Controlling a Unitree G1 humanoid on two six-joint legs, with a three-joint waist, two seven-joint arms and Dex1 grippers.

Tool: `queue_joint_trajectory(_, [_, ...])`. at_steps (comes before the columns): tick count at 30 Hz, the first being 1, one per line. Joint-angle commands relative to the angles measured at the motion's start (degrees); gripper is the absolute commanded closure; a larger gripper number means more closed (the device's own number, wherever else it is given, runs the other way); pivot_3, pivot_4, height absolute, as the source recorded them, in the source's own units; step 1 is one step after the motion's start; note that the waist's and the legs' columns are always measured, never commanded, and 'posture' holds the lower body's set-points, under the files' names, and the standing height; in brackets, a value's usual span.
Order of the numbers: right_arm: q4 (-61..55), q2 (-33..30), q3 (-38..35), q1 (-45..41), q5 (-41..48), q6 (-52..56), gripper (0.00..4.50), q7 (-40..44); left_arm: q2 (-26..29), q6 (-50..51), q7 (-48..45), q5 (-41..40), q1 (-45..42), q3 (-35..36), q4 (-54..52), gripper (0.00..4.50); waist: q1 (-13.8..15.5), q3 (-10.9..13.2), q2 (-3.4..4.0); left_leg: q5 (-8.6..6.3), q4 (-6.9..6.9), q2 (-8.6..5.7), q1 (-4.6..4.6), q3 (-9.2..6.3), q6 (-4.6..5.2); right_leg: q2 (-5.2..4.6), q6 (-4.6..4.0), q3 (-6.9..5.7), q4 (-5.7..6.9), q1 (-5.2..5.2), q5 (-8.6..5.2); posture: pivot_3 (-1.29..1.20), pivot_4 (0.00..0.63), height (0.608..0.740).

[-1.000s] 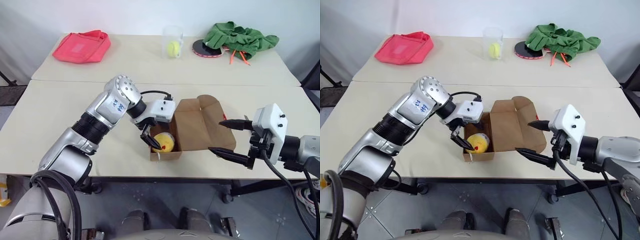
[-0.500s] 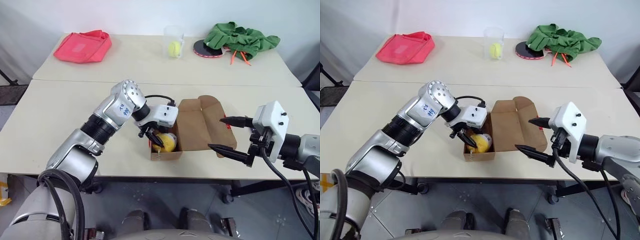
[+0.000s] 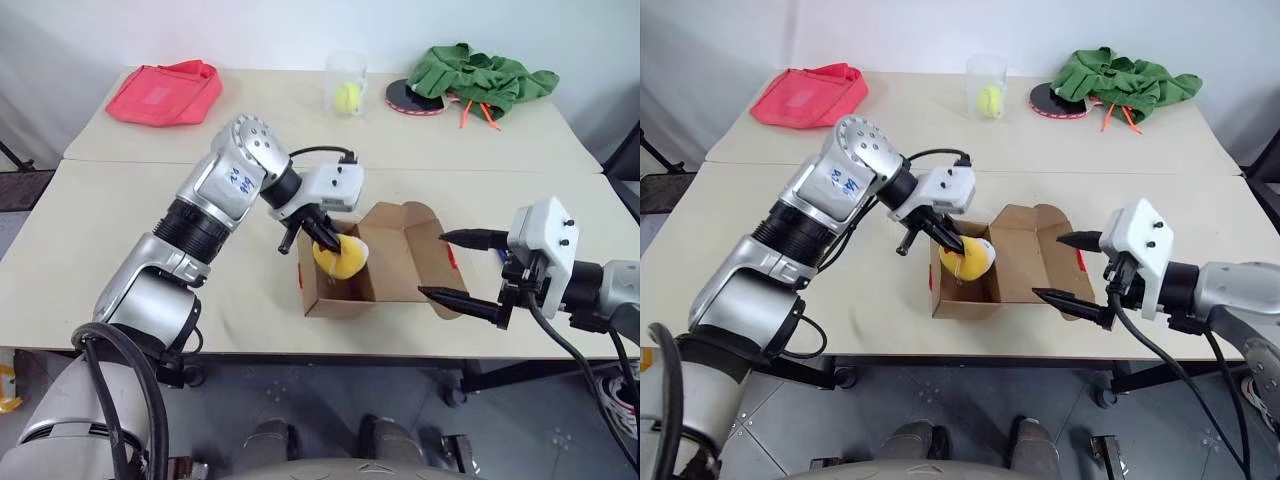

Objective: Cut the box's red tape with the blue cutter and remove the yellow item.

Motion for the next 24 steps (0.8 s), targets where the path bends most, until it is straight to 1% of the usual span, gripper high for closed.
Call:
queue_joint_trajectory(1, [0.7, -1.4, 0.1, -2.1, -0.3, -1.2, 0.0, 1.3, 0.2, 3.4, 0.8, -2.9, -4.1, 5.9, 2.0, 4.49, 0.0, 0.0, 0.0, 0.0, 0.0, 0.0, 0.01, -0.01, 0.0, 0.0, 0.0, 0.0, 0.02, 0.0, 0.0, 0.0, 0.15, 0.74])
queue_joint_trajectory(5, [2.9, -1.5, 1.3, -5.8, 0.1, -1.5, 0.0, 2.5, 0.8, 8.1, 6.6, -4.5, -6.5, 11.9, 5.1, 4.49, 0.0, 0.0, 0.0, 0.0, 0.0, -0.01, 0.0, 0.0, 0.01, 0.0, 0.0, 0.01, 0.01, 0.0, 0.0, 0.0, 0.15, 0.74])
queue_joint_trajectory(8, [5.5, -1.5, 3.1, -8.7, -0.6, -2.1, 0.0, 4.3, 3.0, 11.1, 12.8, -5.2, -6.9, 16.8, 6.3, 4.49, -0.1, 0.0, -0.01, 0.0, 0.0, 0.0, 0.01, 0.0, 0.01, 0.0, 0.0, 0.01, 0.03, 0.0, 0.0, 0.0, 0.15, 0.74])
queue_joint_trajectory(11, [7.6, -1.5, 4.7, -10.7, -1.6, -3.1, 0.0, 5.8, 5.4, 13.5, 15.7, -4.5, -5.8, 18.3, 5.5, 4.49, -0.3, 0.0, -0.01, 0.0, -0.03, 0.01, 0.02, -0.02, 0.0, 0.0, 0.0, -0.02, 0.09, -0.01, 0.0, 0.0, 0.15, 0.74])
queue_joint_trajectory(12, [8.6, -1.3, 5.5, -11.8, -2.0, -3.6, 0.0, 6.4, 6.8, 14.2, 18.0, -3.7, -4.8, 18.8, 5.3, 4.49, -0.3, 0.0, -0.01, 0.0, -0.04, 0.0, 0.03, 0.0, 0.0, 0.0, 0.0, -0.02, 0.09, -0.02, 0.0, 0.0, 0.15, 0.74])
queue_joint_trajectory(15, [13.0, -0.1, 9.9, -17.6, -3.5, -5.1, 0.0, 9.3, 13.6, 18.6, 28.1, 1.7, 3.2, 19.1, 2.5, 4.49, -1.1, 0.0, 0.02, 0.0, -0.07, 0.0, 0.1, 0.04, -0.01, 0.0, 0.01, 0.02, 0.11, -0.02, 0.0, 0.0, 0.15, 0.74])
queue_joint_trajectory(17, [15.4, 0.6, 12.5, -20.4, -4.6, -6.1, 0.0, 11.2, 16.1, 23.9, 31.7, 3.2, 9.6, 18.6, -1.5, 4.49, -1.7, 0.0, 0.01, 0.02, -0.16, 0.02, 0.3, 0.02, -0.04, 0.0, 0.01, 0.12, 0.26, -0.01, 0.0, 0.0, 0.15, 0.74])
queue_joint_trajectory(19, [17.0, 1.2, 14.1, -22.1, -5.6, -6.8, 0.0, 12.6, 16.9, 27.7, 33.0, 3.0, 14.3, 18.6, -6.2, 4.49, -1.7, 0.0, -0.07, 0.02, -0.15, 0.04, 0.3, 0.06, -0.05, 0.01, 0.01, 0.07, 0.4, -0.02, 0.0, 0.0, 0.15, 0.74])
queue_joint_trajectory(21, [18.2, 1.7, 15.2, -23.4, -6.4, -7.4, 0.0, 14.0, 17.1, 30.5, 34.4, 2.6, 17.9, 19.3, -9.7, 4.49, -1.0, 0.2, -0.29, 0.02, -0.09, 0.04, 0.19, -0.02, -0.06, 0.01, 0.01, 0.05, 0.4, -0.03, 0.0, 0.0, 0.15, 0.74])
queue_joint_trajectory(22, [18.8, 2.0, 15.6, -24.0, -6.8, -7.7, 0.0, 14.6, 17.3, 31.4, 35.4, 2.7, 19.4, 19.6, -10.8, 4.49, -0.6, 0.3, -0.44, 0.03, 0.05, 0.03, -0.01, -0.19, -0.06, 0.01, 0.01, 0.02, 0.41, -0.08, 0.0, 0.0, 0.15, 0.74])
queue_joint_trajectory(24, [20.1, 2.5, 16.6, -25.3, -7.5, -8.2, 0.0, 15.5, 17.7, 33.2, 37.8, 3.3, 21.4, 20.1, -12.1, 4.49, -0.1, 0.2, -0.46, 0.02, 0.12, 0.0, -0.03, -0.27, -0.07, 0.0, 0.02, 0.0, 0.37, -0.01, 0.01, 0.0, 0.15, 0.74])
